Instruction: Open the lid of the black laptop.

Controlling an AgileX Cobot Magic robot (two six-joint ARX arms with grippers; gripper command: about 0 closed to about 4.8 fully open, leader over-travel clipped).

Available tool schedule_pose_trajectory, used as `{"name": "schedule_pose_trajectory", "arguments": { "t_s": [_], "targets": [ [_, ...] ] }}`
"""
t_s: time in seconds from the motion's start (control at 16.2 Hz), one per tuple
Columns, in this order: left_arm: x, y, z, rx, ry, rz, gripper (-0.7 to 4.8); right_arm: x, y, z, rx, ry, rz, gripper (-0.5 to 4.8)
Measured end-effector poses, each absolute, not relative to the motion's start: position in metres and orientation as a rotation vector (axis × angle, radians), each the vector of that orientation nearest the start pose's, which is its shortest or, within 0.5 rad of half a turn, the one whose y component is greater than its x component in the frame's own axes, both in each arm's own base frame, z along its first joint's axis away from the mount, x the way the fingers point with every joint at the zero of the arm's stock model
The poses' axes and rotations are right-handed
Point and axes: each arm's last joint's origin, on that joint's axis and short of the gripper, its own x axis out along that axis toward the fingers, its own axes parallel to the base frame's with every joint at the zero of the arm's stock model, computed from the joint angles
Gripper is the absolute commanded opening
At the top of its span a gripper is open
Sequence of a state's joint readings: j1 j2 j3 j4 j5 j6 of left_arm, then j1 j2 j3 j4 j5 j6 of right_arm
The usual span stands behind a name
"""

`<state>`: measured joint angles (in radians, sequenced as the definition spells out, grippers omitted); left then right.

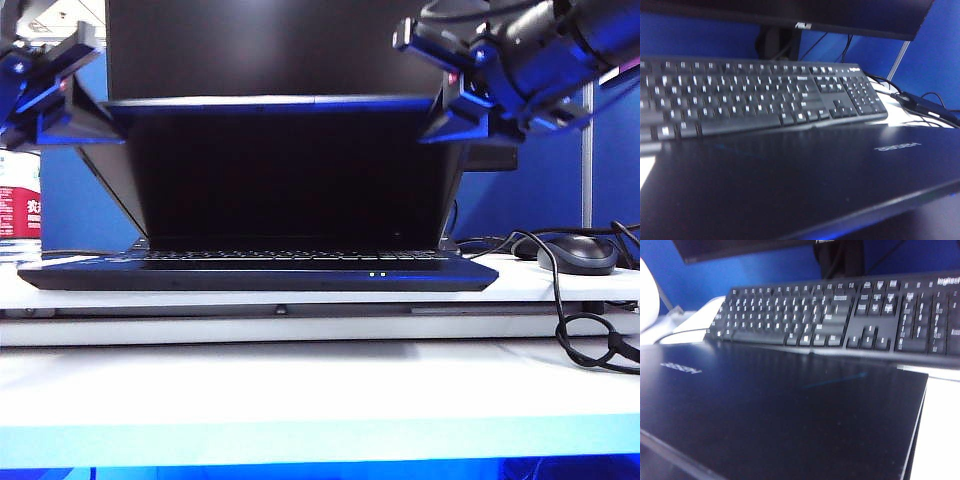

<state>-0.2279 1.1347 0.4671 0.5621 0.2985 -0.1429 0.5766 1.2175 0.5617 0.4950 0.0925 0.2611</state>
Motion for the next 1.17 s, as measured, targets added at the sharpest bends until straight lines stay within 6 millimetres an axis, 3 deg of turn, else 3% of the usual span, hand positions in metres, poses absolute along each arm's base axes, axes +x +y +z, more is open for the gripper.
{"name": "schedule_pose_trajectory", "arguments": {
  "t_s": [0.56,0.8,0.93,1.17],
  "targets": [
    [0.230,-0.062,0.247,-0.126,0.058,-0.521,0.25,0.227,0.133,0.259,0.218,0.163,0.445,-0.01],
    [0.238,-0.064,0.277,-0.126,-0.021,-0.522,0.25,0.233,0.136,0.282,0.240,0.094,0.454,-0.01],
    [0.240,-0.064,0.302,-0.122,-0.108,-0.520,0.25,0.236,0.137,0.287,0.228,0.115,0.457,-0.01],
    [0.242,-0.065,0.311,-0.148,-0.106,-0.547,0.25,0.243,0.135,0.301,0.196,0.114,0.446,-0.01]
  ]
}}
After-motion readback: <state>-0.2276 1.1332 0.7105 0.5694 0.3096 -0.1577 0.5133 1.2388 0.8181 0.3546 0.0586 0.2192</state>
